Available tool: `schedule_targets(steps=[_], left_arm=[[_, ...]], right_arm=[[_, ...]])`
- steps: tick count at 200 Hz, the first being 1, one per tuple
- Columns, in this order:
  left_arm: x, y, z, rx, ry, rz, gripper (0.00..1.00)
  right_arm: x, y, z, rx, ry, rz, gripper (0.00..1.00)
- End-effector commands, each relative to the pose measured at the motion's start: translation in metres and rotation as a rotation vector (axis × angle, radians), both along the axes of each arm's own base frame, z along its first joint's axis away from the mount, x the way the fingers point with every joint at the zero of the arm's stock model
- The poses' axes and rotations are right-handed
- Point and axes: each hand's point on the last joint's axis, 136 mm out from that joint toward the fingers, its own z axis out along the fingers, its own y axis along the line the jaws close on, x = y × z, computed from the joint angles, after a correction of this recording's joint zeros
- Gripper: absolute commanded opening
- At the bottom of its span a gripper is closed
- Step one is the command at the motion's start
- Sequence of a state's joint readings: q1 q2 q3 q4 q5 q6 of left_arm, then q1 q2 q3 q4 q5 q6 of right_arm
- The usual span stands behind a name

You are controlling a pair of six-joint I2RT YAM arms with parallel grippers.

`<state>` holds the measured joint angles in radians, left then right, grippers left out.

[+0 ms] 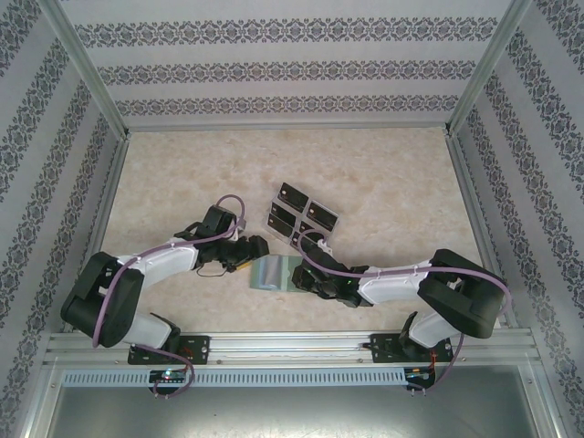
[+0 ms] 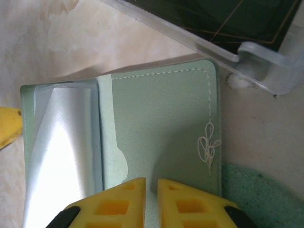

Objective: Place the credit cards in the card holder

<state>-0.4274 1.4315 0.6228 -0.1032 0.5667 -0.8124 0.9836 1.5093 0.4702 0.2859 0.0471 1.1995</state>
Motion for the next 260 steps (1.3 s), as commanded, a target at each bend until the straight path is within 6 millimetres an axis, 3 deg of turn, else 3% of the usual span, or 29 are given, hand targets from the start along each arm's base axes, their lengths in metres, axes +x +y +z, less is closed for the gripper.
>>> schedule_targets(steps=[1, 47, 106, 134, 202, 220, 260], left_arm=[[0.003, -0.012, 0.001, -0.055, -0.01, -0.01, 0.75], [-0.001, -0.014, -0.007, -0.05, 0.009, -0.015, 0.75], [0.003, -0.018, 0.024, -0.098, -0.076, 0.0, 0.37], [0.002, -0.018, 0.029, -0.097, -0.088, -0.006, 0.32], [-0.002, -0.027, 0.017, -0.095, -0.059, -0.036, 0.12], [-0.002, -0.03, 0.017, -0.092, -0.059, -0.049, 0.0], [-0.002, -0.046, 0.04, -0.126, -0.119, -0.091, 0.0]], right_arm=[[-0.017, -0.034, -0.047, -0.132, 0.111, -0.04, 0.17], [-0.016, -0.036, -0.047, -0.128, 0.11, -0.048, 0.17], [-0.016, -0.038, -0.048, -0.13, 0.113, -0.051, 0.17], [-0.016, -0.038, -0.049, -0.131, 0.114, -0.049, 0.16], [-0.016, -0.039, -0.051, -0.136, 0.12, -0.051, 0.16], [-0.016, -0.039, -0.052, -0.138, 0.121, -0.053, 0.16], [-0.016, -0.038, -0.055, -0.137, 0.13, -0.048, 0.16]])
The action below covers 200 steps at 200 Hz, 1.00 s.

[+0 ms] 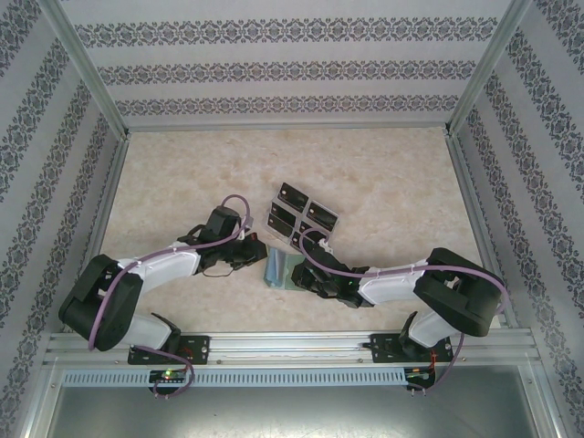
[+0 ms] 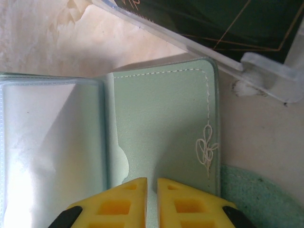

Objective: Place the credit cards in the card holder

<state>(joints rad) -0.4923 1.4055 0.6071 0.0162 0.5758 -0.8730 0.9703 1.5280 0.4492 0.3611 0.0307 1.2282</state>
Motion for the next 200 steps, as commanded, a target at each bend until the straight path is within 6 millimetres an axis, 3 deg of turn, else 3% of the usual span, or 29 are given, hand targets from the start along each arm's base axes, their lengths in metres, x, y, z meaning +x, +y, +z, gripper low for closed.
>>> schedule_targets(steps=[1, 47, 105, 171, 200], left_arm=[[-0.003, -0.02, 0.021, -0.046, -0.05, -0.065, 0.0], [-0.003, -0.035, 0.047, -0.103, -0.114, -0.075, 0.0], [-0.007, -0.022, 0.031, -0.018, -0.082, -0.046, 0.0], [-0.014, 0.005, 0.006, 0.115, -0.044, 0.027, 0.0], [-0.019, 0.018, -0.008, 0.175, -0.029, 0.054, 0.0]], right_arm=[[-0.02, -0.04, -0.054, -0.184, 0.126, -0.021, 0.16], [-0.019, -0.037, -0.056, -0.178, 0.132, -0.01, 0.17], [-0.019, -0.038, -0.039, -0.172, 0.114, 0.006, 0.24], [-0.022, -0.074, 0.011, -0.216, 0.016, -0.038, 0.31], [-0.016, -0.073, 0.038, -0.175, -0.046, -0.033, 0.38]])
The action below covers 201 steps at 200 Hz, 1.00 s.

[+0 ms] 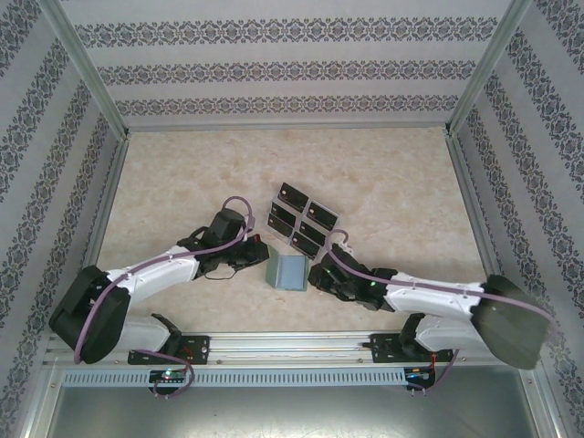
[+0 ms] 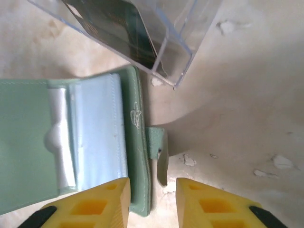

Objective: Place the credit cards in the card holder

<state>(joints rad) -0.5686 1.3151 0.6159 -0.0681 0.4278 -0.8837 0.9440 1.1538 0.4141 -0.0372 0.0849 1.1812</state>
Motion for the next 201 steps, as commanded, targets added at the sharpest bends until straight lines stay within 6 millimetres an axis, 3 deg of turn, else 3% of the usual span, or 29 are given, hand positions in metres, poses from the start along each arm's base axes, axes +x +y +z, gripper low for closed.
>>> schedule_targets(steps=[1, 38, 71, 76, 90, 110, 131, 166, 201], left_arm=[[-0.012, 0.017, -0.019, 0.09, 0.036, 0.031, 0.0], [-0.021, 0.033, -0.041, 0.161, 0.067, 0.059, 0.0], [-0.022, 0.045, -0.047, 0.23, 0.058, 0.072, 0.0], [-0.021, 0.046, -0.046, 0.236, 0.054, 0.068, 0.06], [-0.02, 0.049, -0.045, 0.263, 0.05, 0.066, 0.46], [-0.019, 0.058, -0.044, 0.314, 0.047, 0.076, 0.75], [-0.016, 0.073, -0.037, 0.373, 0.029, 0.108, 0.96], [-0.005, 0.077, -0.007, 0.358, -0.06, 0.13, 1.0], [-0.006, 0.073, -0.012, 0.368, -0.041, 0.077, 1.0]], right_arm=[[0.001, -0.018, 0.004, -0.083, -0.024, -0.005, 0.39], [0.008, 0.009, 0.016, -0.058, -0.028, 0.07, 0.42], [0.016, 0.034, 0.017, -0.05, -0.018, 0.125, 0.43], [0.017, 0.037, 0.017, -0.05, -0.019, 0.129, 0.42], [0.018, 0.042, 0.015, -0.055, -0.011, 0.137, 0.43], [0.019, 0.047, 0.012, -0.06, 0.0, 0.149, 0.42], [0.019, 0.051, 0.012, -0.058, 0.004, 0.159, 0.42], [0.02, 0.053, 0.005, -0.076, 0.021, 0.162, 0.42], [0.022, 0.053, -0.005, -0.095, 0.035, 0.154, 0.42]])
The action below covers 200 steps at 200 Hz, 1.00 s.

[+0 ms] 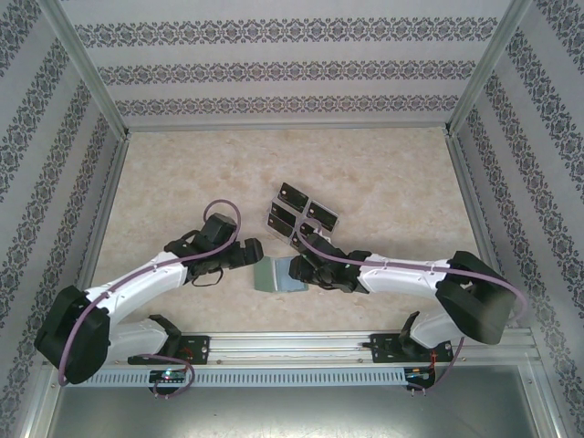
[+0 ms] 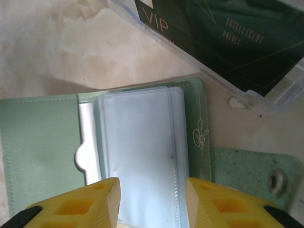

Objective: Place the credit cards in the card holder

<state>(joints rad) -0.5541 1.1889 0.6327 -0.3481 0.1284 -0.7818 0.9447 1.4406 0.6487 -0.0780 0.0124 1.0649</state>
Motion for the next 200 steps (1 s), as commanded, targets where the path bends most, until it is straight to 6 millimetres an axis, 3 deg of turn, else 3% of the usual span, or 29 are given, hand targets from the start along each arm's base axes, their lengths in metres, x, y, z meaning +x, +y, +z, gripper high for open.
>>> schedule_targets(steps=[1, 88, 200], left_arm=[[-0.004, 0.006, -0.007, 0.055, 0.031, -0.036, 1.0], [-0.028, 0.02, -0.059, 0.181, 0.232, -0.067, 1.0], [-0.027, 0.016, -0.064, 0.152, 0.224, -0.057, 1.0]], right_arm=[[0.004, 0.006, 0.0, -0.007, -0.011, 0.016, 0.42], [0.006, 0.014, -0.003, -0.004, 0.002, 0.034, 0.41], [-0.002, 0.025, 0.008, 0.016, -0.008, 0.075, 0.4]])
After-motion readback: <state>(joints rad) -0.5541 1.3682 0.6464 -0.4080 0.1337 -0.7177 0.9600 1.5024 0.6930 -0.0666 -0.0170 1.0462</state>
